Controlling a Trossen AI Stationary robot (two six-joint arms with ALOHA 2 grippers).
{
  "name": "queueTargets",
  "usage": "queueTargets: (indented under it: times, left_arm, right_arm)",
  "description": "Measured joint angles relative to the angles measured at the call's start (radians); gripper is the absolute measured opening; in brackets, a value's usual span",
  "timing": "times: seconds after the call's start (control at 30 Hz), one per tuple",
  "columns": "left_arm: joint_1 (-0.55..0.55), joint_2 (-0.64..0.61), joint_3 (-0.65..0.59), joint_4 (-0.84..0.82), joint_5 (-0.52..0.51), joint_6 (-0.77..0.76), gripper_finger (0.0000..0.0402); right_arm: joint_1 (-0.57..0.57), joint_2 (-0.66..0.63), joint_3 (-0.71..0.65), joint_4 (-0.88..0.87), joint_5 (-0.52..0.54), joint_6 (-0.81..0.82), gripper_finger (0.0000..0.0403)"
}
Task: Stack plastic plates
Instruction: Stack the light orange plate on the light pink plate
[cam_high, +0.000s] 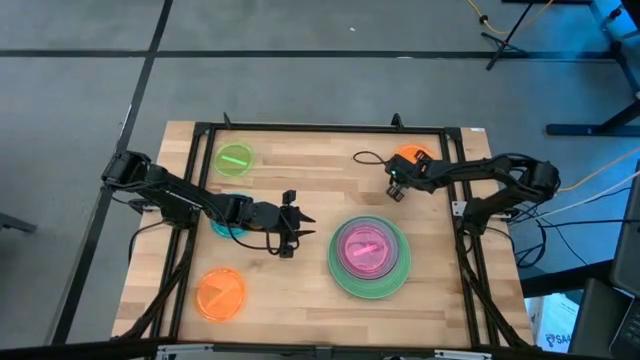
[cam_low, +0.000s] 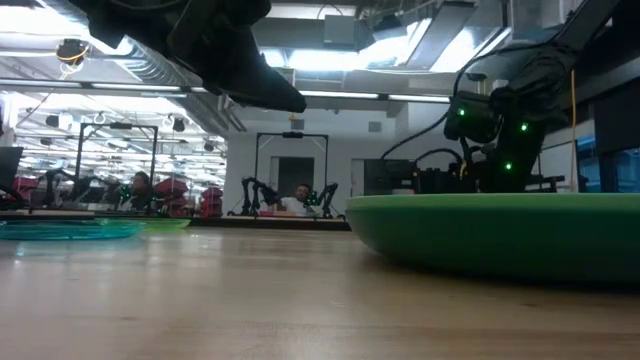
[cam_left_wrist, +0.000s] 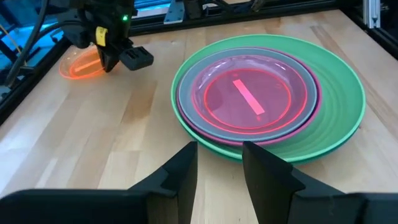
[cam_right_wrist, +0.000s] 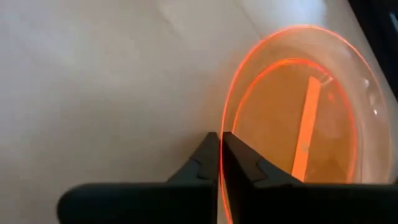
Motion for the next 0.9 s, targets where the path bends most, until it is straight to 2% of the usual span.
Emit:
queueTargets:
  times: [0.3,0.53,0.7,0.9]
  left_arm:
    - [-0.003,0.0,0.0,-0.001,0.0,-0.005,0.0121]
    - [-0.019,0.0,0.0,-0.003,-0.001,-0.005,0.0121]
    - [-0.031,0.0,0.0,-0.003,-0.001,-0.004,0.0121]
    - [-0.031,0.0,0.0,-0.003,-0.001,-0.029,0.0121]
  right_arm:
    - [0.171,-0.1,0.097,-0.121,-0.007,0.001,0.0004]
    - [0.377,-0.164,0.196,-0.205,-0.027,0.06,0.0005]
    - [0.564,-0.164,0.266,-0.2,-0.108,0.088,0.0005]
    - [0.761,-0.164,0.293,-0.09,-0.15,0.105,0.0005]
